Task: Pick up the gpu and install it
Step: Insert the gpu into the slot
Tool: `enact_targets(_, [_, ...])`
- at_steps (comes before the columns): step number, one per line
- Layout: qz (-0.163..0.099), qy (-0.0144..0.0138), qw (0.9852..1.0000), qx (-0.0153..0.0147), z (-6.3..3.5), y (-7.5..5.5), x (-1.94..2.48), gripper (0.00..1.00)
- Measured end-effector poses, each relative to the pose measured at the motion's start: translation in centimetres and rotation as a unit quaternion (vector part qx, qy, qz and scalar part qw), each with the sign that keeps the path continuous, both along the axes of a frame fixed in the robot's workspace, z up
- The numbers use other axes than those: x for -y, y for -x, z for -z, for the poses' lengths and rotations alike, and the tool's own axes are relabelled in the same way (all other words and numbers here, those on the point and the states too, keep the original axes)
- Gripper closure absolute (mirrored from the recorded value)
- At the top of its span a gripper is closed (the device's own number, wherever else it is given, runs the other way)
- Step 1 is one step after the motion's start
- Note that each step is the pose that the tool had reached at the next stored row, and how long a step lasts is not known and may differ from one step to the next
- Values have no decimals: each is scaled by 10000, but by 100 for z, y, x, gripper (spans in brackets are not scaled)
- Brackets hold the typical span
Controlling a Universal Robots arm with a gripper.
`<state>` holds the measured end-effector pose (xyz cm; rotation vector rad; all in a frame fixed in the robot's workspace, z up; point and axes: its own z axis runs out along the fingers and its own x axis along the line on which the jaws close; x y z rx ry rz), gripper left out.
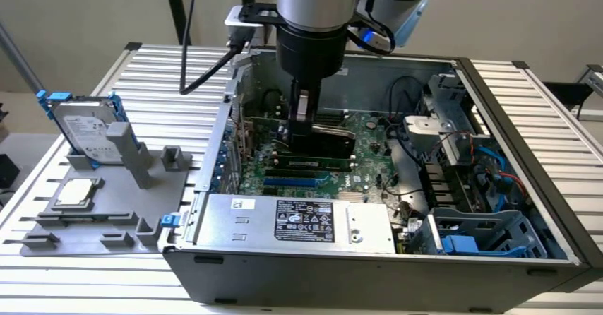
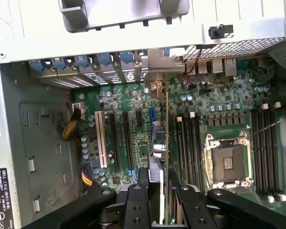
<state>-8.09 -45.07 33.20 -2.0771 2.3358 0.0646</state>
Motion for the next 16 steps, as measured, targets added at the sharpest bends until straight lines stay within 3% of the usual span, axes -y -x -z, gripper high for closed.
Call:
enact_targets(6, [-164,-1,9999,3,68,12,34,73])
enact_targets(16, [-219,1,9997,55,247,103,51,73])
